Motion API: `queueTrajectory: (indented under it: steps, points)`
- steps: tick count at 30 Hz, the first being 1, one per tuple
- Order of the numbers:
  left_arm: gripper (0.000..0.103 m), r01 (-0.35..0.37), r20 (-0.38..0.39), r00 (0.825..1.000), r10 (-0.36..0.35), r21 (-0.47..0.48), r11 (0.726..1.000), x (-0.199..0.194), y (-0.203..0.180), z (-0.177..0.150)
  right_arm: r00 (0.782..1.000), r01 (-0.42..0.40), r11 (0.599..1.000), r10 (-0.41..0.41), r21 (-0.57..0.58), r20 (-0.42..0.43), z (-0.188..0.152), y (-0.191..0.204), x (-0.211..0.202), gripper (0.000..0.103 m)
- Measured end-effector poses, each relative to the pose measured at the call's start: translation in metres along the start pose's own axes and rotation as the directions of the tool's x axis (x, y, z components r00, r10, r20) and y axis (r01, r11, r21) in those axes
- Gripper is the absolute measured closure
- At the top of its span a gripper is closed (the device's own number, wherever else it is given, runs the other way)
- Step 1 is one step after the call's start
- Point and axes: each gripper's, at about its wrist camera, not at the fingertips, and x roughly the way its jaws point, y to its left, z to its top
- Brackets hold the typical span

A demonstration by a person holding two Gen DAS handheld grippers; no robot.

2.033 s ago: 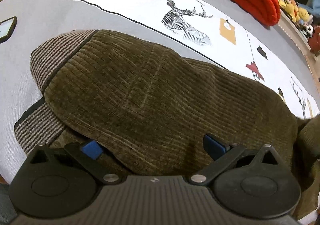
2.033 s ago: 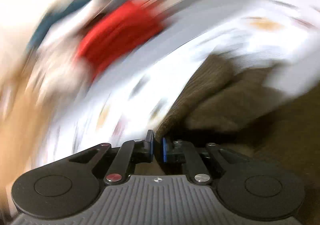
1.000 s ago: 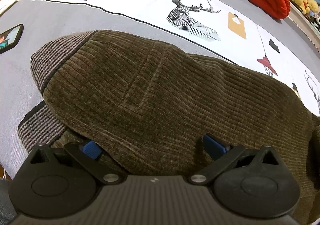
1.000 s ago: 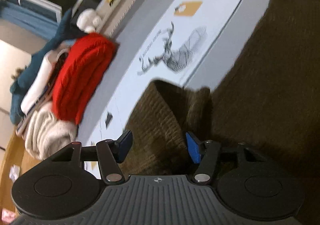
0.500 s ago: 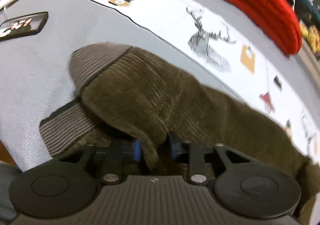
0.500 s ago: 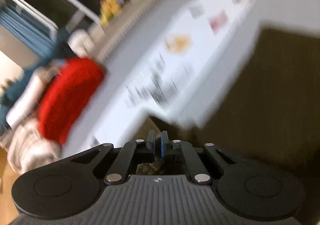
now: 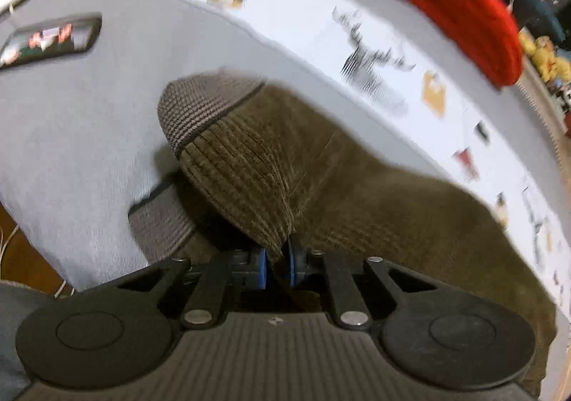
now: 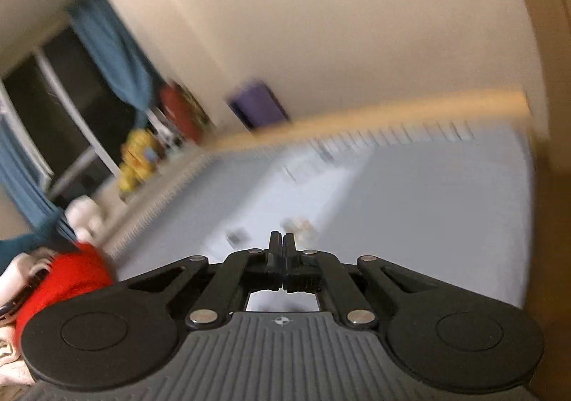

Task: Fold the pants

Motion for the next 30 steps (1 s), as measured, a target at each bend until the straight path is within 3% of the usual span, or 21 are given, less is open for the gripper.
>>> queueTrajectory:
  steps: [4,6,8,14,16,18,19,24,26,28,30]
  points:
    - [0.077,0.009,0.026,1.0,-0.007,-0.058,0.998,0.008,0.009,-0.009,0.974,-0.096,0.992,0.11,0.082,-0.198,-0.049,-0.03,0.022,0.094]
    - [0.068,0.02,0.034,0.999,-0.018,-0.054,0.998,0.01,0.011,-0.01,0.956,-0.119,0.989,0.136,0.082,-0.259,-0.071,-0.026,0.03,0.068]
    - [0.06,0.039,0.032,0.999,-0.037,-0.053,0.998,0.012,0.013,-0.01,0.949,-0.105,0.991,0.124,0.078,-0.291,-0.083,-0.024,0.034,0.053]
    - [0.023,0.096,0.038,0.995,-0.094,-0.037,0.995,0.017,0.005,-0.012,0.946,-0.009,0.994,0.043,0.109,-0.322,-0.11,-0.018,0.062,0.051]
    - [0.018,0.092,0.036,0.995,-0.091,-0.042,0.995,0.018,0.001,-0.013,0.945,0.055,0.988,-0.003,0.148,-0.327,-0.114,-0.018,0.075,0.05]
    - [0.017,0.081,0.024,0.997,-0.08,-0.062,0.995,0.018,-0.001,-0.011,0.948,0.097,0.974,-0.027,0.205,-0.318,-0.113,-0.017,0.082,0.038]
    - [0.017,0.077,0.016,0.997,-0.076,-0.082,0.994,0.018,0.0,-0.01,0.943,0.131,0.966,-0.053,0.223,-0.328,-0.112,-0.012,0.088,0.037]
    - [0.016,0.116,0.009,0.993,-0.118,-0.257,0.959,0.004,0.028,0.003,0.902,0.316,0.931,-0.236,0.182,-0.361,-0.107,0.011,0.089,0.043]
    - [0.016,0.097,0.017,0.995,-0.096,-0.27,0.958,0.001,0.036,0.008,0.893,0.365,0.918,-0.298,0.156,-0.339,-0.11,0.015,0.081,0.042]
    - [0.016,0.071,0.029,0.997,-0.065,-0.258,0.964,0.001,0.041,0.011,0.901,0.346,0.928,-0.287,0.138,-0.326,-0.115,0.015,0.084,0.039]
    - [0.016,0.077,0.033,0.997,-0.071,-0.258,0.963,0.005,0.043,0.014,0.915,0.3,0.947,-0.253,0.112,-0.314,-0.119,0.017,0.089,0.019]
